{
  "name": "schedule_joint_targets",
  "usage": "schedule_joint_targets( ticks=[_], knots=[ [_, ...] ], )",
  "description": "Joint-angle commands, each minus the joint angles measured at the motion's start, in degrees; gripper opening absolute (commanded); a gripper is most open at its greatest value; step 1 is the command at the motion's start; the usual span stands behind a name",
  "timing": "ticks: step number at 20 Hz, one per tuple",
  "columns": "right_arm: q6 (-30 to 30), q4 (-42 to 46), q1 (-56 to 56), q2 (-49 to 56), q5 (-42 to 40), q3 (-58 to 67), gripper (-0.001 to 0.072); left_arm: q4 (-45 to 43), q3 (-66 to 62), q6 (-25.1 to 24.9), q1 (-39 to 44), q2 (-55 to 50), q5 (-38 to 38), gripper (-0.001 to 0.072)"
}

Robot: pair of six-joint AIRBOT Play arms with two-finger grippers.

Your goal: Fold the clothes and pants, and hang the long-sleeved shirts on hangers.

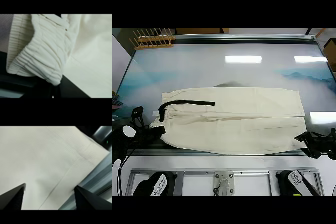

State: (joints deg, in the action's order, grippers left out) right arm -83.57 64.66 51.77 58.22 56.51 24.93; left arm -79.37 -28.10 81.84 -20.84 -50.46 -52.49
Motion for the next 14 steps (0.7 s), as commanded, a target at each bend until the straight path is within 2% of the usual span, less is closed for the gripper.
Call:
schedule_joint_targets(
  ticks=[1,2,3,5,7,12,14],
  knots=[
    [-0.4,0.0,-0.9,1.2,-0.6,-0.1,0.0648,0.0,0.0,0.0,0.0,0.0,0.0,0.0016],
    [-0.4,0.0,-0.9,1.4,-0.6,-0.1,0.0644,0.0,0.0,0.0,0.0,0.0,0.0,0.0015],
    [-0.3,0.0,-0.9,1.4,-0.6,-0.1,0.0549,0.0,0.0,0.0,0.0,0.0,0.0,0.0016],
    [1.2,0.0,-0.9,1.4,-0.6,-0.1,0.0242,0.0,0.0,0.0,0.0,0.0,0.0,0.0015],
    [3.0,0.1,-0.9,1.3,0.2,0.3,0.0030,0.0,-0.1,0.0,0.0,0.0,-0.2,0.0016],
    [3.2,9.5,-0.9,-2.9,9.4,8.9,0.0014,-0.6,-7.3,0.0,0.0,0.1,-8.5,0.0015],
    [2.6,10.3,-1.2,-3.6,13.7,13.7,0.0014,-0.5,-12.1,0.0,0.0,0.1,-13.1,0.0015]
  ],
)
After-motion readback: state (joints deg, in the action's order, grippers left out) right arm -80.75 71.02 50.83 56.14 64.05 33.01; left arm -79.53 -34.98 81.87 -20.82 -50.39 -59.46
